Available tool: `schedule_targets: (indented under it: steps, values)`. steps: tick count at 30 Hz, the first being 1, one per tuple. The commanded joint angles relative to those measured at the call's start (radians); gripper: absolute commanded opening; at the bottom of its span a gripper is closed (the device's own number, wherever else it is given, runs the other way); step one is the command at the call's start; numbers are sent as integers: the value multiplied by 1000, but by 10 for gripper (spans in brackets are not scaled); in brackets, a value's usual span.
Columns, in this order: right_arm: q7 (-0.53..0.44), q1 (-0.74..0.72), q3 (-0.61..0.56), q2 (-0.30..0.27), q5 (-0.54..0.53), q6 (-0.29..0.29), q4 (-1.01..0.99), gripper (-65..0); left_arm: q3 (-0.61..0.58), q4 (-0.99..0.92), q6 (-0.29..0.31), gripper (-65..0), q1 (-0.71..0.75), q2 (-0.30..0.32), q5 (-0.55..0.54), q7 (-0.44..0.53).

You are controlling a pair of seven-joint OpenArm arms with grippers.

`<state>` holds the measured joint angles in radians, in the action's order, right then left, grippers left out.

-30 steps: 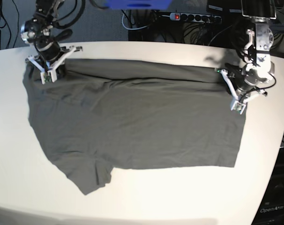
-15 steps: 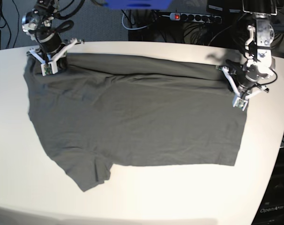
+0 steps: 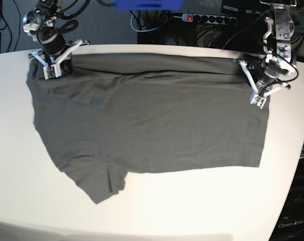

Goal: Fold the T-shirt properly
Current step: 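Pull the folded edge with both grippers away from the shirt body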

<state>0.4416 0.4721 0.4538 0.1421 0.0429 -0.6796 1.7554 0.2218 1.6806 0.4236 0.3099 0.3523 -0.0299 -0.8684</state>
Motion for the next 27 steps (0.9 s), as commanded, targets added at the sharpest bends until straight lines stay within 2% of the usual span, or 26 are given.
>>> schedule_targets:
  steps: [1,4,19,25,27]
  values:
    - [81,29,9,0,56,2,7,-643,6,5,1,-627,2,15,25,-47]
    - [81,49,9,15,45,2,41,-643,6,10,1,-627,-4,18,25,-51]
    - [81,52,1,12,30,-1,68,-643,8,13,1,-627,1,18,25,-47]
    - [81,52,0,4,33,1,108,-643,9,13,1,-627,-2,15,25,-44]
    - [81,44,-2,-14,33,1,108,-643,9,13,1,-627,-5,14,25,-44]
